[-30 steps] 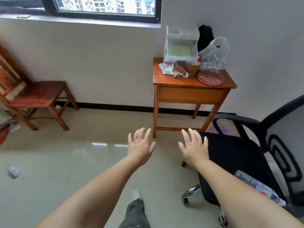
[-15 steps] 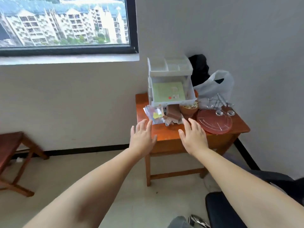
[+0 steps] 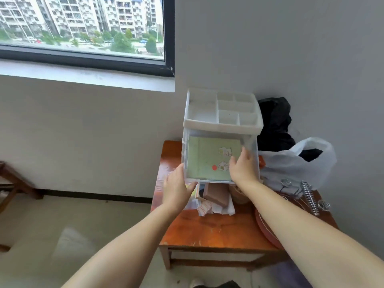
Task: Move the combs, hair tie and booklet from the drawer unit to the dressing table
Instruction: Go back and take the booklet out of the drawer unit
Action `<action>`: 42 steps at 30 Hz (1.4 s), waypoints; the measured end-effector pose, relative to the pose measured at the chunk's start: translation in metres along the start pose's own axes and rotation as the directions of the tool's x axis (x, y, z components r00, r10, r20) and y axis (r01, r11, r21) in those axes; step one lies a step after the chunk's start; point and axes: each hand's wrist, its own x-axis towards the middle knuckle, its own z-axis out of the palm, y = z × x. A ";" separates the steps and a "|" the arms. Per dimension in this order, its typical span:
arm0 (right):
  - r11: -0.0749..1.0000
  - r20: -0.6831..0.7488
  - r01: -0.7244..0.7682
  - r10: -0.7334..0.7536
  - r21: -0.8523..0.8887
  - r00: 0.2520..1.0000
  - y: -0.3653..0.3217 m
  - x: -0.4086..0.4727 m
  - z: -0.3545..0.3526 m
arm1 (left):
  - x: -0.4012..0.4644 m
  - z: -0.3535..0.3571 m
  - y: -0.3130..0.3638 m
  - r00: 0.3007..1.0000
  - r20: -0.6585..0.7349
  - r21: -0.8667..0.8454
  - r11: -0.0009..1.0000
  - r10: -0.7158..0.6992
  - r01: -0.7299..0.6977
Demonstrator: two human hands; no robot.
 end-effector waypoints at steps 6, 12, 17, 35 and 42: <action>0.968 -0.025 -0.196 0.202 0.155 0.979 -0.007 0.017 0.008 | 0.002 0.000 -0.006 1.000 0.003 -0.016 1.000 0.017 -0.017; 0.873 0.142 -0.351 0.321 0.339 0.936 -0.015 0.030 -0.004 | 0.005 -0.008 -0.006 0.999 0.026 -0.025 0.999 0.038 -0.037; 0.815 0.258 -0.335 0.236 0.472 0.937 -0.020 0.030 -0.018 | 0.006 -0.012 -0.005 0.997 0.048 -0.033 0.998 0.061 -0.060; 0.920 0.651 -0.028 -0.254 0.390 0.715 0.022 -0.048 -0.060 | 0.033 -0.041 -0.001 0.993 -0.035 0.020 0.994 0.110 -0.109; 0.935 0.571 0.147 -0.316 0.323 0.758 0.000 -0.009 -0.049 | 0.065 -0.055 0.008 0.981 -0.051 0.204 0.963 0.188 -0.174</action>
